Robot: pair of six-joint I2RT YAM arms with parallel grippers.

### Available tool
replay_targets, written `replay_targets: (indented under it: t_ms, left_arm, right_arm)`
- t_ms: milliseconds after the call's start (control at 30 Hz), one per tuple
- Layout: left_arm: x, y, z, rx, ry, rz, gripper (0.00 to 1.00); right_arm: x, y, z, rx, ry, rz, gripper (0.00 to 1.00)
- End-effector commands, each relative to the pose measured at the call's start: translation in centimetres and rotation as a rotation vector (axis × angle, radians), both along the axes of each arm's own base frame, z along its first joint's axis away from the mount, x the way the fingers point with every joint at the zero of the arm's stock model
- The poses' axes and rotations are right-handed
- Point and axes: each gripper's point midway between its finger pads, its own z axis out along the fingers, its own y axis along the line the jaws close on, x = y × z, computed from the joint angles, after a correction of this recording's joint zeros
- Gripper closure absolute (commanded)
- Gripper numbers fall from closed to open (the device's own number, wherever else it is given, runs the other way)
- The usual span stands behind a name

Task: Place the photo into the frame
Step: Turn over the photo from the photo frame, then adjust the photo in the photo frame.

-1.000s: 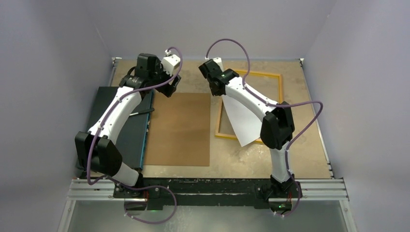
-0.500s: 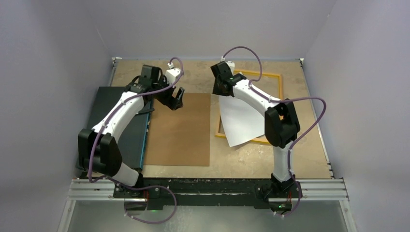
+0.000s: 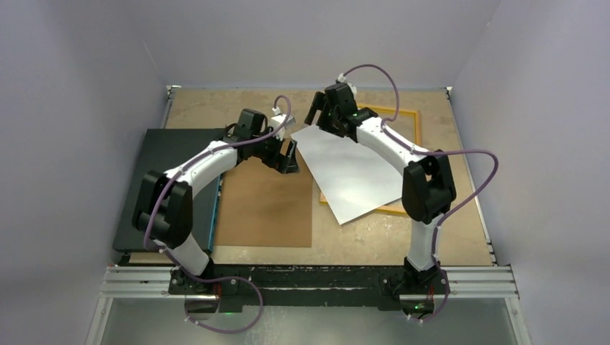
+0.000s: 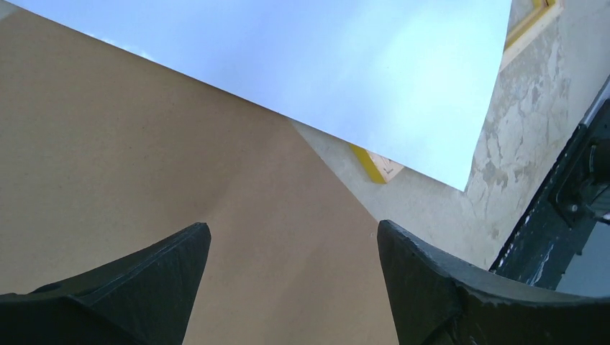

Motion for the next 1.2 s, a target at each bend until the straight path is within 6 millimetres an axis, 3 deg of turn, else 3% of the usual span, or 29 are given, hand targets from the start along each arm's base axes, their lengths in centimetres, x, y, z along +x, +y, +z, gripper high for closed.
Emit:
replay_targets:
  t_ms: [0,133,300,500,767,1000,1167]
  left_arm:
    - [0.7,-1.9,-0.8,-0.063,0.029,0.022,0.16]
    - [0.6,-2.5,-2.3,-0.044,0.051,0.033,0.19]
    - [0.6,-4.4,-4.2,-0.033,0.088,0.031,0.21]
    - [2.0,-5.8,-7.1,-0.057,0.183,0.085,0.27]
    - [3.7,-8.0,-8.1,-0.106,0.212,0.109,0.38]
    - [4.2,-8.1,-10.0,-0.092,0.238,0.147,0.44]
    - [5.0,-8.5,-9.9,-0.103,0.234,0.17,0.49]
  right_arm:
    - [1.9,-2.3,5.7,0.079,-0.109,-0.029,0.09]
    - [2.1,-6.4,7.1,0.046,-0.157,-0.069,0.01]
    - [1.8,-12.9,7.1,0.038,-0.186,-0.113,0.01]
    - [-0.1,-16.7,5.8,0.019,-0.193,-0.103,0.01]
    - [-2.9,-19.0,5.6,0.03,-0.222,-0.121,0.01]
    - [-4.4,-19.7,5.1,0.04,-0.227,-0.127,0.01]
    - [-4.8,-20.7,4.9,0.037,-0.225,-0.138,0.01]
